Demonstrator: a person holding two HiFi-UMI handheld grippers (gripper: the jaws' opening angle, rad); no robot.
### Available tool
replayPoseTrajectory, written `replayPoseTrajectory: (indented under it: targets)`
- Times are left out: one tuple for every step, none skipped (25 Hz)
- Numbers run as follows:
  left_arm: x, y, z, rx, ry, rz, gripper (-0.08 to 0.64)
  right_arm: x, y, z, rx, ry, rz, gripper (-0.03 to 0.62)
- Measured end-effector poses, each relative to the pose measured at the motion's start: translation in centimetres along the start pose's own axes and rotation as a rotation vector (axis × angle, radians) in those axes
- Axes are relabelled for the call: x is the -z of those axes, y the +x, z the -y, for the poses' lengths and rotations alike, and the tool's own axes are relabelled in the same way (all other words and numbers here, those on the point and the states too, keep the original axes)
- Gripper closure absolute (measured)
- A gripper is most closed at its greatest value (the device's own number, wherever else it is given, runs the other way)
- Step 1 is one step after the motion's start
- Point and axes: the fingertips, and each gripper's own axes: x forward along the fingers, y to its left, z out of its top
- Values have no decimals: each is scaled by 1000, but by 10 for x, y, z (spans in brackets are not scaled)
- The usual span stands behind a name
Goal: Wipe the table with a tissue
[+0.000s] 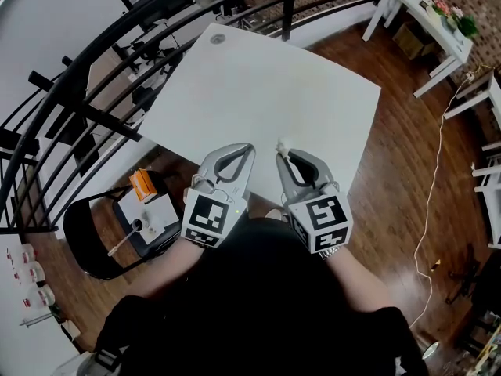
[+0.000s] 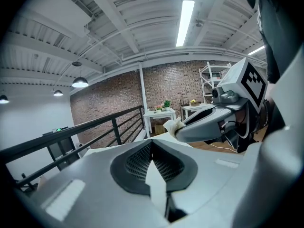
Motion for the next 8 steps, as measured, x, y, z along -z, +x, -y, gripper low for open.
replayPoseTrajectory:
  targets:
    - [1, 0, -1, -1, -1, 1, 543, 0, 1, 0, 0, -1, 1, 566]
    - [1, 1, -1, -1, -1, 1, 543, 0, 2, 0, 1, -2, 3, 566]
    - [2, 1, -1, 0, -1, 1, 543, -1, 3, 0, 1, -2, 6, 566]
    - [2, 1, -1, 0, -2, 1, 543, -1, 3, 0, 1, -2, 8, 566]
    - [2, 1, -2, 0, -2, 1, 543, -1, 3, -1, 0, -2, 7, 566]
    - [2, 1, -2, -1, -2, 1, 543, 0, 3, -1, -1, -2, 5, 566]
    - [2, 0, -2, -1, -2, 1, 543, 0, 3, -2, -2, -2, 3, 566]
    - [2, 0, -2, -2, -2, 2, 543, 1, 3, -3, -2, -2, 0, 566]
